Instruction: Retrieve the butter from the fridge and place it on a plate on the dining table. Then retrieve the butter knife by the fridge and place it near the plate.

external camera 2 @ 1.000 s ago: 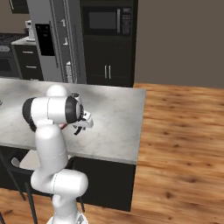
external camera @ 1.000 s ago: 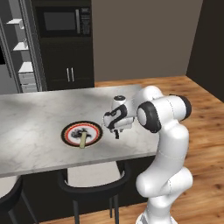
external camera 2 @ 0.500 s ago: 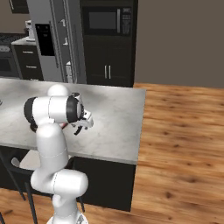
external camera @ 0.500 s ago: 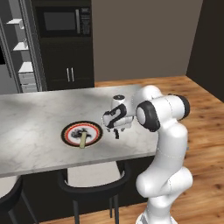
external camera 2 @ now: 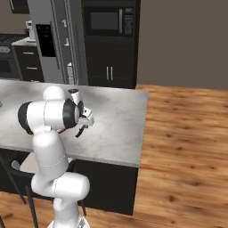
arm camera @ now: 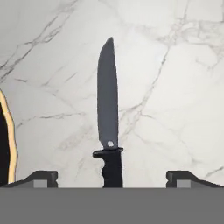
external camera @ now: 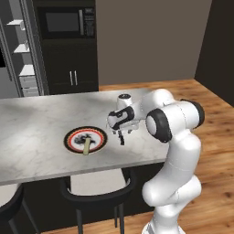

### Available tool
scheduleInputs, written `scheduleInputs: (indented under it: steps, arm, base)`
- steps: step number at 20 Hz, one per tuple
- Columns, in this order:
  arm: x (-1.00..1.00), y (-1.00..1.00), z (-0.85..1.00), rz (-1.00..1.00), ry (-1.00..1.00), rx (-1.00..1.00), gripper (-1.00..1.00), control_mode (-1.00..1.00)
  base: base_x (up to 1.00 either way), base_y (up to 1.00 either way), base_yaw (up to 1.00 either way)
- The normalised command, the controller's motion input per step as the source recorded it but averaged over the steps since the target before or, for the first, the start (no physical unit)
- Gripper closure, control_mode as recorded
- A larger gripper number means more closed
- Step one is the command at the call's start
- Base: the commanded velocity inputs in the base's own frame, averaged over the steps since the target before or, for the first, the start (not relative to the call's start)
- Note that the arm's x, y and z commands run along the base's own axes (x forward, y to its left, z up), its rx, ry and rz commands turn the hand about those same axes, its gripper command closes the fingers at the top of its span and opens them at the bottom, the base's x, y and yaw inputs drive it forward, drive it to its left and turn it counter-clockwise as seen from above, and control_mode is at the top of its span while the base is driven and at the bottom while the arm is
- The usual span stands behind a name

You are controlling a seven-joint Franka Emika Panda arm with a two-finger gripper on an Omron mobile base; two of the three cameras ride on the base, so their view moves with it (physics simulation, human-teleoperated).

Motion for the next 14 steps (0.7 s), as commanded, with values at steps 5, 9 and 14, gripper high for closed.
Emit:
scheduleInputs:
  steps: [5,9,14]
  arm:
    - [-0.36,0.0,0.87,0.0,0.0,-0.04,-1.0,-1.0]
    - [-0.82,-0.03,0.74,0.0,-0.05,-0.02,-1.0,-1.0]
    - [-1.0,-0.28,0.44,0.0,-0.13,0.0,-1.0,-1.0]
  base:
    - [0.0,0.0,0.0]
    - [0.0,0.0,0.0]
    - [0.0,0.0,0.0]
